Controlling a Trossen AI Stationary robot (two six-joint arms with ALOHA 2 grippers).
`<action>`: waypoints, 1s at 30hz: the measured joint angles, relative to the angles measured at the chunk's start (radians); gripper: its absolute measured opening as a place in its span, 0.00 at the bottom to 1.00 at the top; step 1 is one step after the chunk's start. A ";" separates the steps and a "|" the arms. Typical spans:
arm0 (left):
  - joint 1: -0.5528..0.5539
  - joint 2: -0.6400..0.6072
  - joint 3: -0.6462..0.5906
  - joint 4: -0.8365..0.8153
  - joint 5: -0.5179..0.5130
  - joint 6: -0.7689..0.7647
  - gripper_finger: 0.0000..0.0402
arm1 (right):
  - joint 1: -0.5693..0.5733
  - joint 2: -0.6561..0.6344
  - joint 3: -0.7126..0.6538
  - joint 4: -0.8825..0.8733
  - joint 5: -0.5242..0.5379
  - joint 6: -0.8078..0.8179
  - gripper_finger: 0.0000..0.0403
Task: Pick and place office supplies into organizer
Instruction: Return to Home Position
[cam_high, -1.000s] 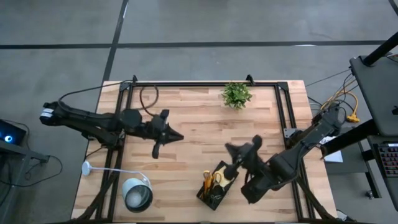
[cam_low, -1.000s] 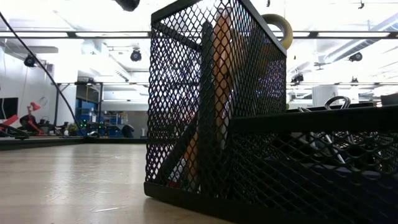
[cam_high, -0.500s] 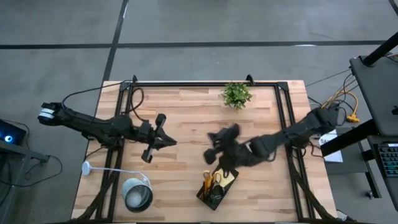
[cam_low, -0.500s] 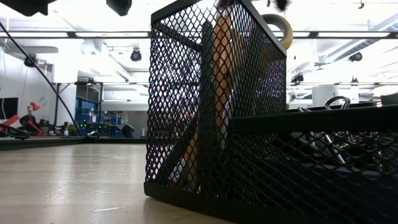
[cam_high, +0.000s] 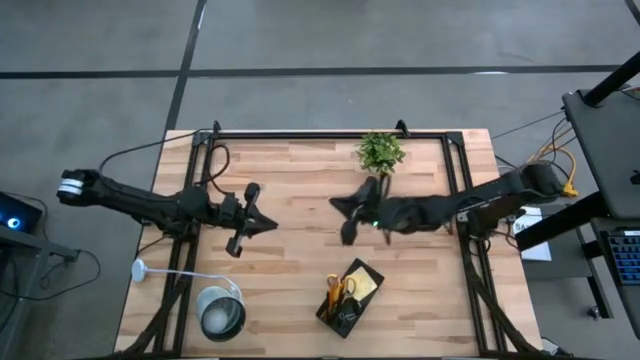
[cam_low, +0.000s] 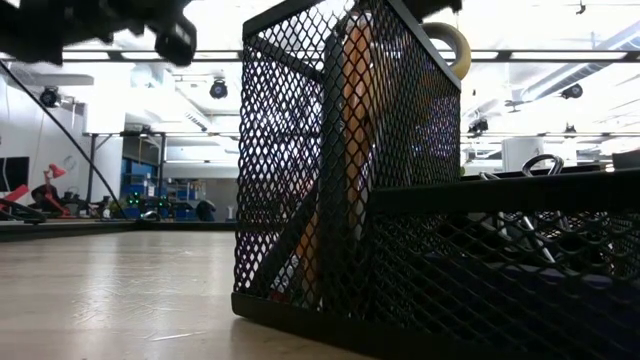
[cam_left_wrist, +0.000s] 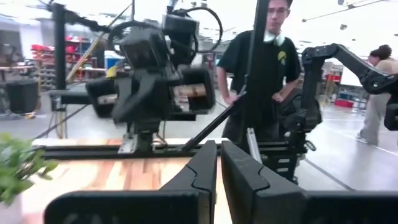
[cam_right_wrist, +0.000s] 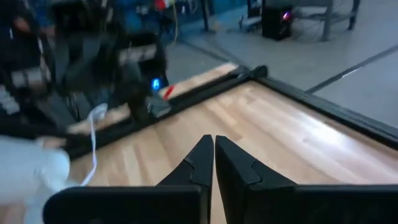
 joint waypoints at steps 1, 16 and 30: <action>0.005 -0.002 -0.023 0.025 -0.001 -0.001 0.02 | -0.007 -0.028 -0.041 0.043 0.000 0.006 0.02; 0.018 -0.102 -0.197 0.183 -0.197 0.064 0.02 | -0.002 -0.459 -0.444 -0.052 -0.057 0.007 0.02; 0.031 -0.150 -0.306 0.258 -0.169 -0.023 0.02 | -0.022 -0.610 -0.699 0.343 -0.359 -0.205 0.02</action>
